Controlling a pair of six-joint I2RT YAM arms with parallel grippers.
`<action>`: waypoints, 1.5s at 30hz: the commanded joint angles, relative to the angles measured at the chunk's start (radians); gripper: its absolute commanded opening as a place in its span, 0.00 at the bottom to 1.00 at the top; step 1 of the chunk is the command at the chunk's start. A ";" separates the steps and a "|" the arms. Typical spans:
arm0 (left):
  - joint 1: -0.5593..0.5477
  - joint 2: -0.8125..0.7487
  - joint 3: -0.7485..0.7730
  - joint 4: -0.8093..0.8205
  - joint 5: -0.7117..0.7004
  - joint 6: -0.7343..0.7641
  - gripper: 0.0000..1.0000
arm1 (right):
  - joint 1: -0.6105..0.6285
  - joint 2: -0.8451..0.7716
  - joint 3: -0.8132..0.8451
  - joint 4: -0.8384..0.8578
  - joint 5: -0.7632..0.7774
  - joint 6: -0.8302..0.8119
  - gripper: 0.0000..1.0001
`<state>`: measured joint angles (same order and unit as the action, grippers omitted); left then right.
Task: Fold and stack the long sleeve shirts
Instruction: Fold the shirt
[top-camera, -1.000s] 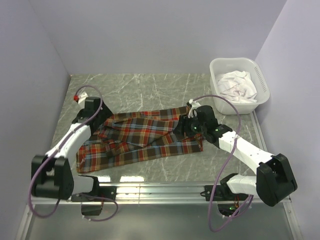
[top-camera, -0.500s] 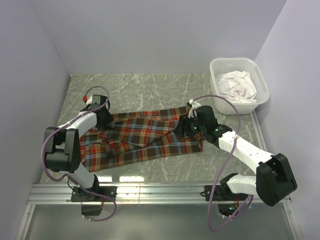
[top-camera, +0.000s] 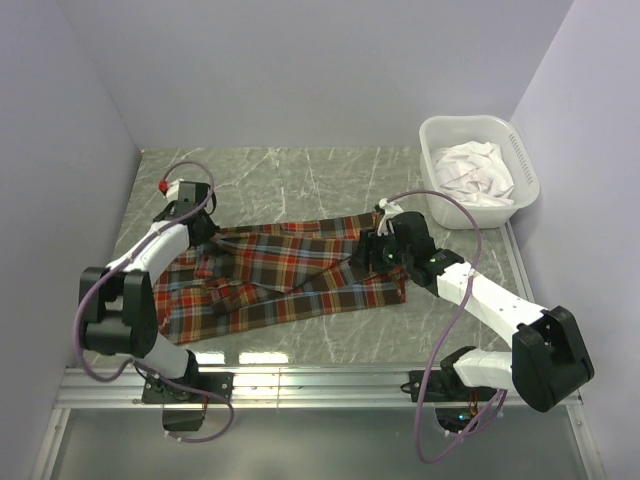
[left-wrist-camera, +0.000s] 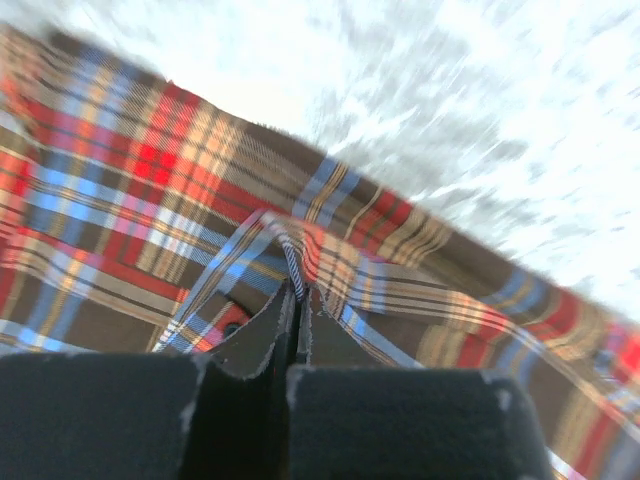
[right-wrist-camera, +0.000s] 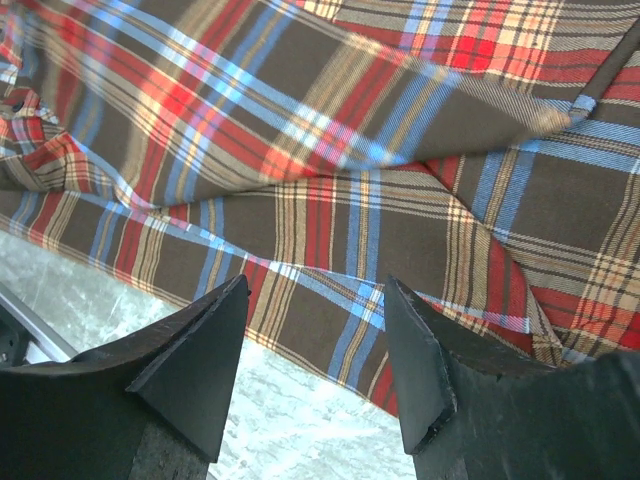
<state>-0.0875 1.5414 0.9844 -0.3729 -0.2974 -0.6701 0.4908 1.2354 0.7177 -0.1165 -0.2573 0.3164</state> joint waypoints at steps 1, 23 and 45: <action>0.003 -0.098 0.019 0.012 -0.085 -0.003 0.00 | 0.006 0.007 0.011 0.011 0.023 -0.002 0.64; 0.011 -0.026 0.089 -0.158 -0.224 -0.066 0.24 | 0.006 0.019 0.003 0.028 0.021 0.010 0.64; 0.140 -0.135 -0.179 -0.029 0.021 -0.186 0.63 | 0.009 -0.005 -0.027 0.058 -0.023 0.006 0.63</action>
<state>0.0528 1.4197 0.8165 -0.4637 -0.3313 -0.8169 0.4915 1.2495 0.7033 -0.0975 -0.2722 0.3244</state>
